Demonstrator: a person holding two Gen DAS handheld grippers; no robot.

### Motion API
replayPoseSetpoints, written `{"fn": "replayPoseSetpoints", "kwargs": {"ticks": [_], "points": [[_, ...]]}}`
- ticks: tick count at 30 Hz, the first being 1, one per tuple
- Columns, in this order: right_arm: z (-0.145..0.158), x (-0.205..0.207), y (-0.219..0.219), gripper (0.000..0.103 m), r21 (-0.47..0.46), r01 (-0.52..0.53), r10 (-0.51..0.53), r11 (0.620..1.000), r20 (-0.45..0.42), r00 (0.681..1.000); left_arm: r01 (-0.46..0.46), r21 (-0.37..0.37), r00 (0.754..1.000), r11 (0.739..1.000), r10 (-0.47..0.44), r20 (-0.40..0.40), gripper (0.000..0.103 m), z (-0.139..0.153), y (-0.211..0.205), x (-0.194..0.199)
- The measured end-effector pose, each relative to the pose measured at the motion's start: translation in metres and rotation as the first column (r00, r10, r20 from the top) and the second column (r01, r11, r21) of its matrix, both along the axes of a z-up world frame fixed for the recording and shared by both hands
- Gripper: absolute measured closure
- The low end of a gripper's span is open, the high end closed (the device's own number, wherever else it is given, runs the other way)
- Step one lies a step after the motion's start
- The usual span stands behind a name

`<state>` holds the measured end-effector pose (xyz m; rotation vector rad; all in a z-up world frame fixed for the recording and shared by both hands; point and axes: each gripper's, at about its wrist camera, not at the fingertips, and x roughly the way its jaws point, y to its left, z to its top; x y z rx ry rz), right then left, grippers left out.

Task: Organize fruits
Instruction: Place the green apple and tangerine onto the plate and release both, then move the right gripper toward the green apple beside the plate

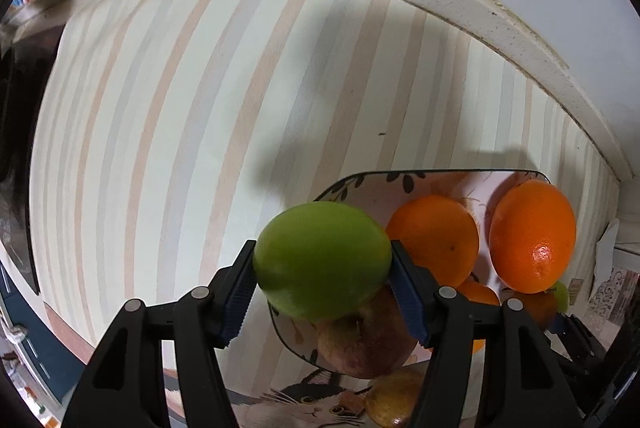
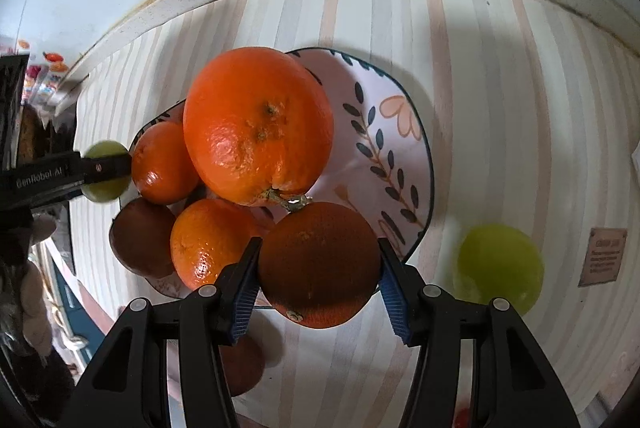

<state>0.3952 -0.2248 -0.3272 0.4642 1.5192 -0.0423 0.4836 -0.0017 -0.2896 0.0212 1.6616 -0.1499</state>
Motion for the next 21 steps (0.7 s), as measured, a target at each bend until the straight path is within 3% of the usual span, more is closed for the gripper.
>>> {"fn": "replayPoseSetpoints", "kwargs": {"ticks": [2,5,9,21], "points": [[0.001,0.002,-0.001,0.034,0.010,0.006,-0.007,1.000,0.008,1.000,0.002,-0.008,1.000,1.000,-0.002,0.004,0.037,0.002,0.001,-0.003],[0.007,0.001,-0.003,0.021,0.013,0.005,-0.005,1.000,0.009,1.000,0.003,-0.008,1.000,1.000,-0.003,0.029,0.020,0.010,0.003,-0.007],[0.019,-0.001,-0.005,0.011,0.003,0.004,-0.004,1.000,0.013,1.000,-0.008,-0.012,0.998,1.000,0.009,0.059,0.019,0.025,0.007,-0.017],[0.079,-0.019,0.014,0.010,-0.156,-0.083,0.099,0.984,0.100,0.990,0.025,-0.022,0.983,0.999,-0.020,0.184,0.018,0.084,-0.006,-0.077]]}}
